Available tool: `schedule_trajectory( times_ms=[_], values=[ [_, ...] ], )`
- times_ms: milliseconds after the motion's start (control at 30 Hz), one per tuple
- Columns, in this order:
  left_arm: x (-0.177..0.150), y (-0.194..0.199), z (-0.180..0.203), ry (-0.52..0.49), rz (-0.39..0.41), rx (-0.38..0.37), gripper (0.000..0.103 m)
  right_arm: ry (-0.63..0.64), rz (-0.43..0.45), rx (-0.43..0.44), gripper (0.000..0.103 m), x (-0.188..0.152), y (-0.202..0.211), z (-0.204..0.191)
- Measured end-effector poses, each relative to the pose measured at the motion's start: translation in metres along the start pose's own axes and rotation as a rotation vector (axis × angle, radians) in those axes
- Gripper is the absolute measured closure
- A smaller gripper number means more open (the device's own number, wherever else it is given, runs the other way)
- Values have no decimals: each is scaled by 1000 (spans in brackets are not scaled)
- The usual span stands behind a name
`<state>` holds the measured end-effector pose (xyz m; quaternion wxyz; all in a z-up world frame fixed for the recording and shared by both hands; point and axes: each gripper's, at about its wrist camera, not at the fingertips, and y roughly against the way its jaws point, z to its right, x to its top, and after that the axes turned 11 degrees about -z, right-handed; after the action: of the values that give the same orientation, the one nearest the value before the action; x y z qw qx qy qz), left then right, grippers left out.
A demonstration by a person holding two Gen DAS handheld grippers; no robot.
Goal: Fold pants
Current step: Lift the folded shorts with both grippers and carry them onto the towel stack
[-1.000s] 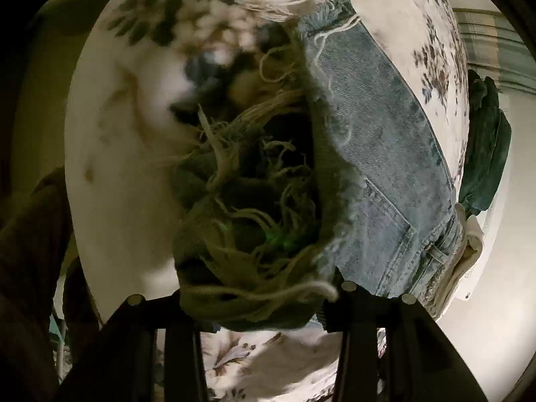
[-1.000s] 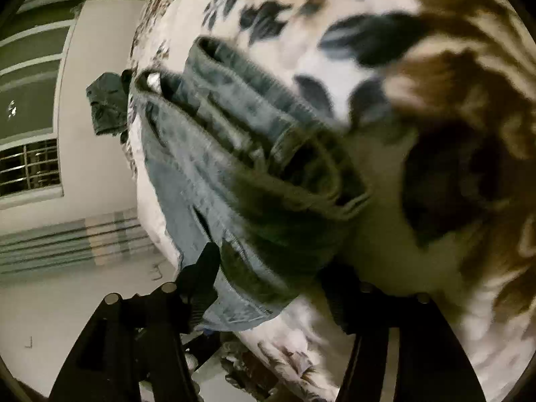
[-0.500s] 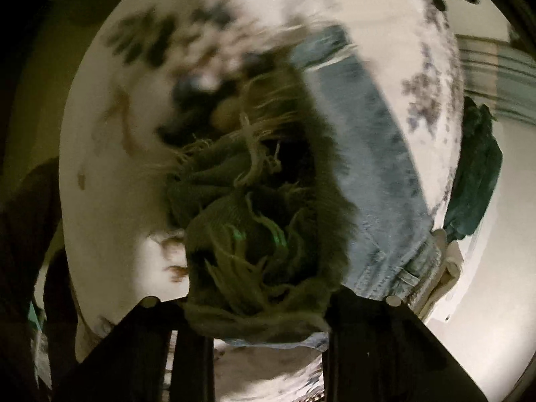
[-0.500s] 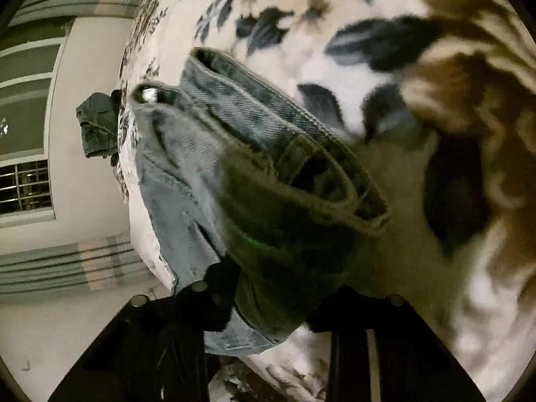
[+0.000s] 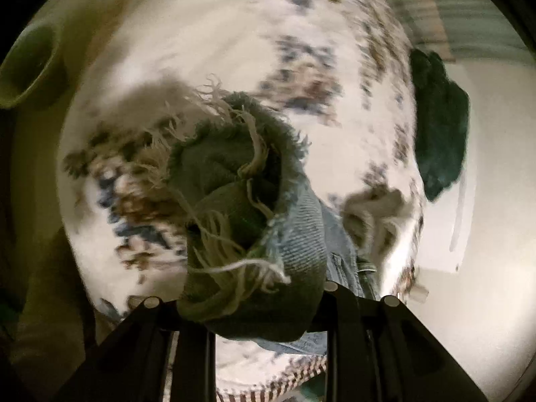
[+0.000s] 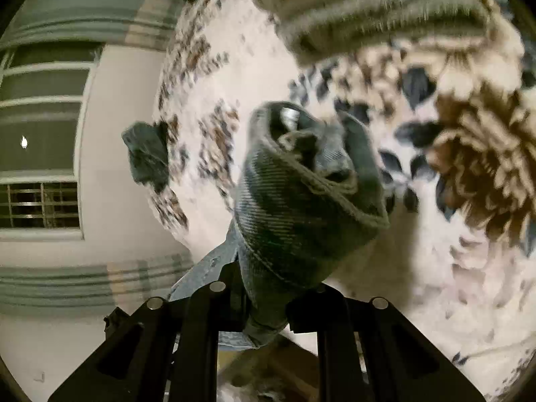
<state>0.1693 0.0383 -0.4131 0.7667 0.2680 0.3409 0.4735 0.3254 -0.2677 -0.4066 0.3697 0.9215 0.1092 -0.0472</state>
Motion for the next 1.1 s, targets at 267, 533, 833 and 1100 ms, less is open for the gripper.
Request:
schedule_trajectory(
  times_ms=[267,533,833,1100],
  values=[
    [27,-28,166,-274,-125,-54,83,-14,239,48,86,38,120,-41],
    [36,-143,368,-593,-249,-169,83,-73,610,112,86,127,248,-46],
    [45,-296,350,-697,-388,-10,83,-253,720,122,86,184,234,85],
    [28,-275,397,-711,-377,-35,83,-253,696,105,86,184,238,91]
  ],
)
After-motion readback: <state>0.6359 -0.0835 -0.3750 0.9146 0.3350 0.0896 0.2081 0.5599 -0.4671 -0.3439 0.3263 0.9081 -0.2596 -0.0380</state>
